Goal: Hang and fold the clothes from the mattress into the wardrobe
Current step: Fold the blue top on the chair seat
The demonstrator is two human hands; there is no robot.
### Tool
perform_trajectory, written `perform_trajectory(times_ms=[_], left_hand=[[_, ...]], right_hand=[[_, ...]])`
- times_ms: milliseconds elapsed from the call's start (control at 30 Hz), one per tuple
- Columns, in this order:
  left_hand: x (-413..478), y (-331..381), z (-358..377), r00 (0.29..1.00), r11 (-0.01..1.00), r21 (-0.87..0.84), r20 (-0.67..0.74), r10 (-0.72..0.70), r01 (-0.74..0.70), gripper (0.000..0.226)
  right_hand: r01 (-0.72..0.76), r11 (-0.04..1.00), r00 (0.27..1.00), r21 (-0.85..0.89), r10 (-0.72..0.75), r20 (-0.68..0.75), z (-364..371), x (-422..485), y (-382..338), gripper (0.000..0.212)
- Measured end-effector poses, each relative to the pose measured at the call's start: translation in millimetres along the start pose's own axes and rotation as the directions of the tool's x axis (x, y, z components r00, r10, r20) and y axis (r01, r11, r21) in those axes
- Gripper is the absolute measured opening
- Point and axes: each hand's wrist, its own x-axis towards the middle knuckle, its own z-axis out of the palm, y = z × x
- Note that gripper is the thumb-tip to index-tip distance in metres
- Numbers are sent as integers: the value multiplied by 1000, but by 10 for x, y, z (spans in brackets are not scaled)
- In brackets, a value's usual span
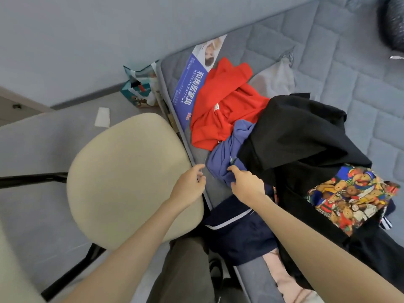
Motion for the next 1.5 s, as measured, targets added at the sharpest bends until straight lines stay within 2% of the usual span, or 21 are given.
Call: perform_trajectory(times_ms=[100,200,267,333,433,500,567,600,700,733,800,867,933,967,1033,1100,1233,1367,1433,1500], left_hand=[[74,-68,-41,1000,1000,3,1,4,-4,43],[58,-54,-130,997,997,42,-12,71,-71,49],[12,27,-198,986,983,79,-8,167,-166,59],[-34,154,-255,955,951,98,-8,296,-294,71],[-145,462,-301,886,868,189,35,462,-459,86],[-270,702,-295,858,813,280,98,505,-511,89],[-414,913,-265,835,766,339,153,528,-546,83],[-475,978,-235,825,741,371,167,540,-561,74],[-656,1087,-134,784,643,483,171,597,-595,38],[-726,1103,-114,776,619,511,169,608,-597,34],[-880,1110,-89,765,578,568,151,626,-585,47],[-1091,1081,-88,758,579,586,97,645,-567,57],[-1357,972,-107,739,620,552,-11,674,-557,49],[-1503,909,-125,735,659,520,-85,673,-543,44],[-1820,831,-199,768,772,433,-238,595,-464,34],[-2121,821,-316,782,856,343,-370,502,-387,18],[-2719,824,-681,669,899,275,-601,438,-341,18],[-3266,692,-1126,566,924,227,-737,369,-307,18],[-3529,612,-1333,518,935,240,-782,346,-262,23],[-3731,500,-1509,492,943,267,-805,333,-200,20]], right_hand=[[1,1000,1000,21,-1,5,72,43,31,23],[129,977,982,171,-102,-159,12,-89,35,15],[227,948,947,224,-161,-279,-138,-245,60,20],[318,921,912,227,-231,-340,-342,-440,103,23],[440,878,860,190,-350,-371,-675,-767,157,18],[513,850,814,124,-435,-384,-889,-994,173,18],[554,831,775,48,-493,-394,-1083,-1232,201,15],[563,826,764,31,-505,-402,-1165,-1354,228,13],[568,823,745,18,-505,-436,-1370,-1753,341,23],[573,819,734,19,-502,-457,-1408,-1871,391,22],[589,808,700,24,-496,-514,-1453,-2096,463,16],[601,798,653,30,-470,-594,-1461,-2287,521,9],[619,783,612,65,-429,-665,-1471,-2464,551,6],[631,768,613,112,-405,-678,-1479,-2560,546,6],[650,737,638,184,-398,-659,-1494,-2736,493,9],[676,718,616,166,-426,-663,-1511,-2883,370,10],[723,671,556,166,-421,-717,-1667,-3153,-52,9],[781,593,520,197,-440,-732,-1913,-3389,-504,13],[785,599,504,159,-468,-726,-1990,-3453,-702,17],[760,639,537,118,-516,-667,-2033,-3463,-869,26]])
